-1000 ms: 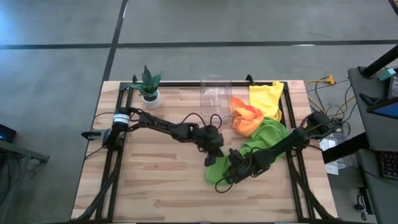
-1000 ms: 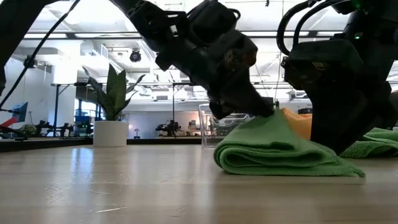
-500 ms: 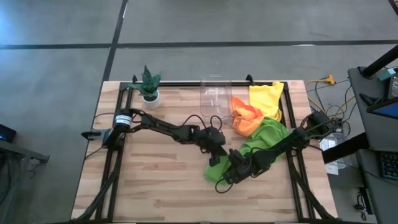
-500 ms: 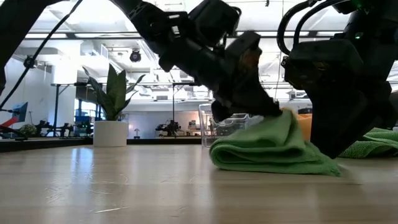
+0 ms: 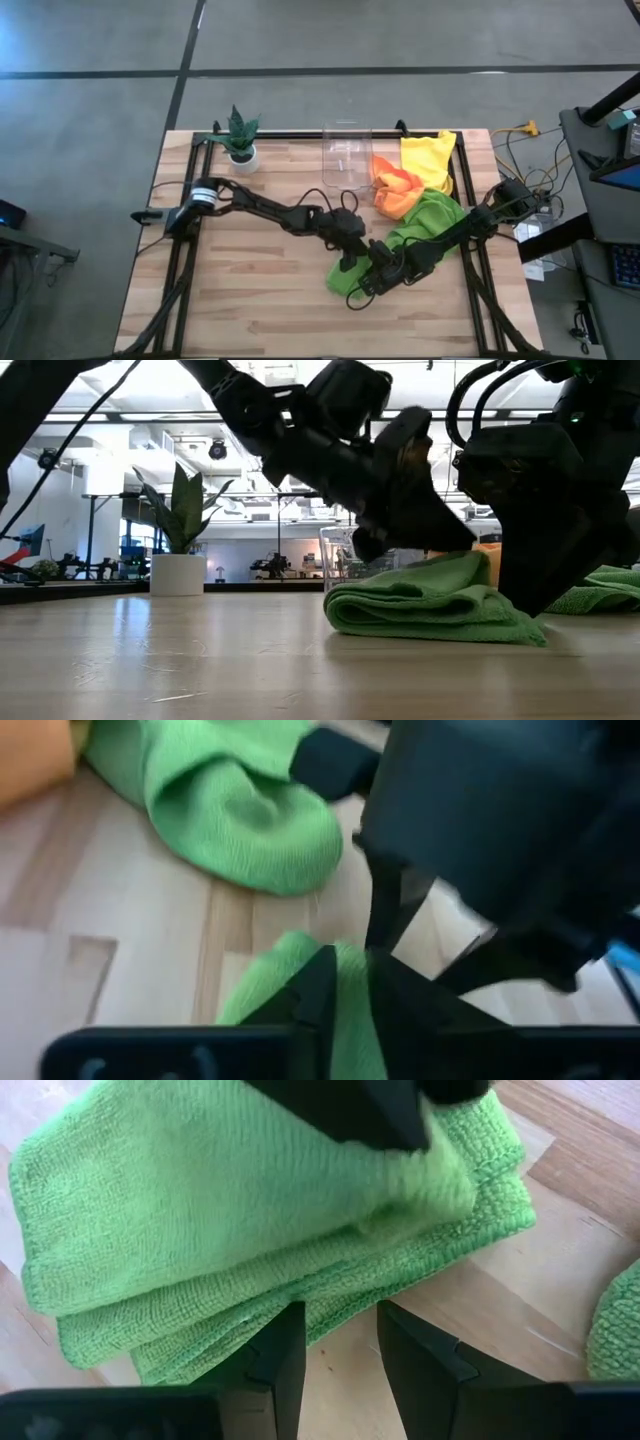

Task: Fold microfiber towels
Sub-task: Fold the top green towel, then put the folded top green towel into the transparent bin

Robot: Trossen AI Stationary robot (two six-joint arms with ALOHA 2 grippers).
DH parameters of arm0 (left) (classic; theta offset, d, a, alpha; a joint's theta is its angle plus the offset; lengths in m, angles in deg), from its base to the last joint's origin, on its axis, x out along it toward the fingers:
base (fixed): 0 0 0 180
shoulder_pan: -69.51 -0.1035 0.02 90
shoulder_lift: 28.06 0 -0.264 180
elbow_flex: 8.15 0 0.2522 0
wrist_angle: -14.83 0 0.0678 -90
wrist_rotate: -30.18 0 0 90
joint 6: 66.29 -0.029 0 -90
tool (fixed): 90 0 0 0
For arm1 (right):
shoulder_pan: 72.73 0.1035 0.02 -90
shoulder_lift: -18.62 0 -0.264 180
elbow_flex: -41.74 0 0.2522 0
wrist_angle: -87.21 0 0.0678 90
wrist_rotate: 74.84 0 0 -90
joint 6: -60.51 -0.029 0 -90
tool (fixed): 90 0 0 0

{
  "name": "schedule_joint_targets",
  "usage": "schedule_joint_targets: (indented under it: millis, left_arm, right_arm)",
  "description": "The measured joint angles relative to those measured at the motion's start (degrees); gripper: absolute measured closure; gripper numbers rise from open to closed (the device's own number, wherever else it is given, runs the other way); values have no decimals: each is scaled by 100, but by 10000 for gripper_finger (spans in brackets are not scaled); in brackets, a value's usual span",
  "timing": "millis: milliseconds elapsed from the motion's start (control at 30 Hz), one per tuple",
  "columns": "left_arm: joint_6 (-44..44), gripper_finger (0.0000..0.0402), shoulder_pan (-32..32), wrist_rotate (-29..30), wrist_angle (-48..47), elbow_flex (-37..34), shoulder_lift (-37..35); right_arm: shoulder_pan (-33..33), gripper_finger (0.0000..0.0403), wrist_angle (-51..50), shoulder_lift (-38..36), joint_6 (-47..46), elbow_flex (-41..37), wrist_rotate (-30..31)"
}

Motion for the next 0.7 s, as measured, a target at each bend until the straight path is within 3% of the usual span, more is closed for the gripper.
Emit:
schedule_joint_targets:
  millis: [167,333,533,700]
  left_arm:
    - [7,296,-168,-2,-42,3,-160]
    - [139,263,-440,-192,-1045,-93,-546]
    - [-192,267,-309,-707,-2489,-460,-866]
    - [-311,278,151,-569,-2606,-831,-916]
  right_arm:
    - [21,282,-7,-8,-161,0,3]
    - [207,282,1,-66,-566,-8,2]
    - [486,282,28,-74,-1333,-15,14]
    - [528,282,15,-72,-1486,-33,68]
